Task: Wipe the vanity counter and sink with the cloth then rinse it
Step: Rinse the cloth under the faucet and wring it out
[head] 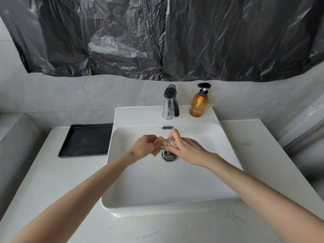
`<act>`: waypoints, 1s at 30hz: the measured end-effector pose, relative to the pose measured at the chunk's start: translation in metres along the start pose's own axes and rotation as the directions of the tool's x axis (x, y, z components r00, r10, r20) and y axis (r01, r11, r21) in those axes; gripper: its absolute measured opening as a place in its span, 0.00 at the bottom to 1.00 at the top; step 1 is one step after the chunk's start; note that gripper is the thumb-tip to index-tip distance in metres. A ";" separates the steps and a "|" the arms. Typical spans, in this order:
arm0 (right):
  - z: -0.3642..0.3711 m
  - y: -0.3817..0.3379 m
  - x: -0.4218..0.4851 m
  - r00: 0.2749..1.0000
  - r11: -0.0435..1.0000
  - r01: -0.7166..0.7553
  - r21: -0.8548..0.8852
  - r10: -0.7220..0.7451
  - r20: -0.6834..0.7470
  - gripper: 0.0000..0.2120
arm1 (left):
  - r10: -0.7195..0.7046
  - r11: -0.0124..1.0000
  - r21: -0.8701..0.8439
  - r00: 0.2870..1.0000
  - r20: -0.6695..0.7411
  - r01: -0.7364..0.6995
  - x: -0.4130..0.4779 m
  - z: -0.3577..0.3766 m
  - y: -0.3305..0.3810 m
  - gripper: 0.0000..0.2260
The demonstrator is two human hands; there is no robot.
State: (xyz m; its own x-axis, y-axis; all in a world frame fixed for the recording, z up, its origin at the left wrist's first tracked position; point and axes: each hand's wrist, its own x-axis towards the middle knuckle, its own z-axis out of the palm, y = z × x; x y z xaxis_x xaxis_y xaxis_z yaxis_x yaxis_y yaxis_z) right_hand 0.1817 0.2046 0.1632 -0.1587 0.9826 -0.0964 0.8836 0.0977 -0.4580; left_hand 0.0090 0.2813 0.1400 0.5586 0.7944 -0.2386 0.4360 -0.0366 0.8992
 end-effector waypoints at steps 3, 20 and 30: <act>0.005 0.000 -0.002 0.991 0.949 0.120 -0.292 -0.134 -0.026 0.09 | -0.140 0.980 -0.143 0.990 0.019 0.141 0.003 0.001 0.005 0.13; 0.007 0.006 0.006 0.991 0.828 -0.107 0.550 0.137 -0.012 0.08 | -0.164 0.953 -0.260 0.986 -0.014 0.155 -0.005 -0.003 0.011 0.16; -0.016 0.011 0.004 0.885 0.318 -0.436 0.842 -0.019 0.465 0.05 | 0.452 0.848 0.307 0.892 0.007 -0.433 -0.014 -0.010 0.004 0.07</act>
State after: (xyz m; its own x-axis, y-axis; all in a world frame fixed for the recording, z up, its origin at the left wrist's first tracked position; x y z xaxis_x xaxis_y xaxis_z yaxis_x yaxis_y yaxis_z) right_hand 0.1975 0.2119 0.1716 -0.3625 0.7943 -0.4875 -0.0208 -0.5298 -0.8479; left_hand -0.0041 0.2763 0.1510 0.7007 0.6873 0.1913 0.3444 -0.5607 0.7530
